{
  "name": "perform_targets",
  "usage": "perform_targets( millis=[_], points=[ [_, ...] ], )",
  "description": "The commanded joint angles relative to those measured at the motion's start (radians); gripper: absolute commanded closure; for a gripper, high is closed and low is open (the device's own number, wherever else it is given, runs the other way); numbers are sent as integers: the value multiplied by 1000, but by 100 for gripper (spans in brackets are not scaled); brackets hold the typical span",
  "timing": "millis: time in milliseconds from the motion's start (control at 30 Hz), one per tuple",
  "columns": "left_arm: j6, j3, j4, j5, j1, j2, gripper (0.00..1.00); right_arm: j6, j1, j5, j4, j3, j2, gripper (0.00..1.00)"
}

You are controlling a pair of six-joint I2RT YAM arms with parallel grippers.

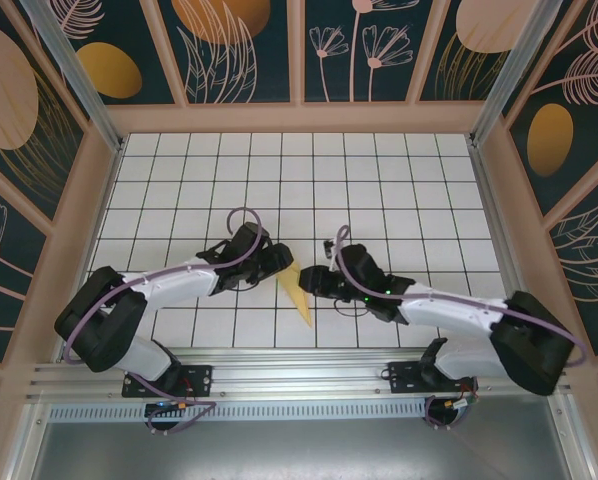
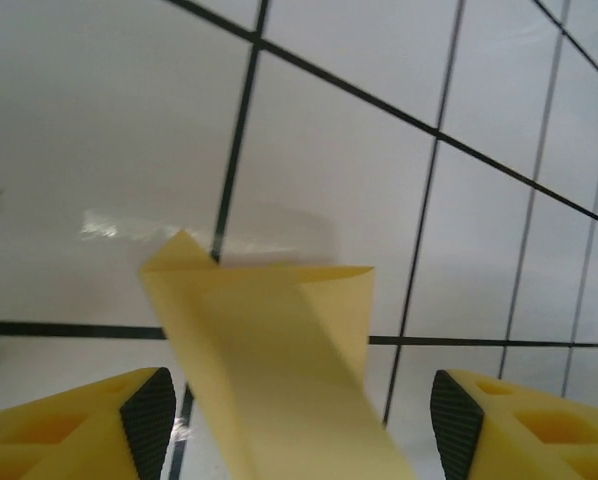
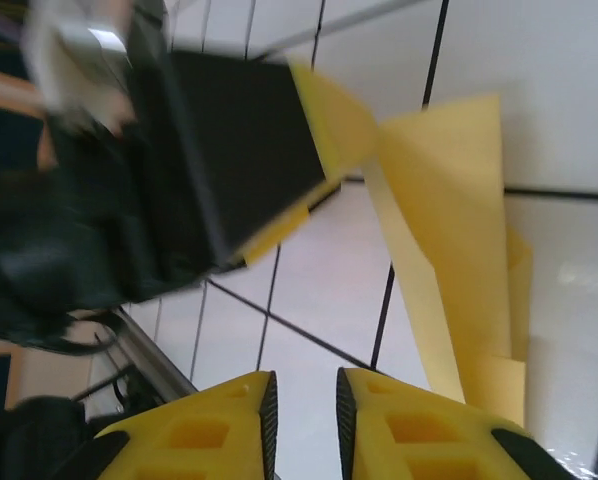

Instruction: Fold a paper plane with a square sheet of paper (pick it up from the middle)

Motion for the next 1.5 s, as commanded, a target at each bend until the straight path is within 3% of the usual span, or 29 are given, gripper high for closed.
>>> perform_targets(
  millis=[0, 167, 433, 700, 900, 967, 1067, 1300, 1467],
  points=[
    [-49, 75, -117, -88, -43, 12, 26, -15, -54, 101, -117, -89, -104, 69],
    [-56, 182, -236, -160, -112, 93, 23, 8, -142, 49, -81, -180, -173, 63],
    [-68, 242, -303, -184, -163, 188, 25, 11, -146, 37, -49, -195, -148, 59],
    [-84, 195, -296, -211, -165, 133, 37, 4, -146, 13, -30, -185, -106, 57],
    [-102, 123, -260, -215, -165, 73, 58, -1, -146, -6, -16, -171, -76, 57],
    [-107, 96, -243, -219, -164, 40, 58, -4, -146, -15, -11, -166, -66, 56],
    [-109, 61, -223, -234, -164, -11, 63, -13, -146, -48, 18, -161, -47, 56],
    [-116, -18, -176, -236, -165, -73, 86, -51, -145, -169, 119, -126, 44, 54],
    [-117, -60, -153, -232, -163, -90, 93, -101, -130, -221, 130, -65, 131, 52]
  ],
)
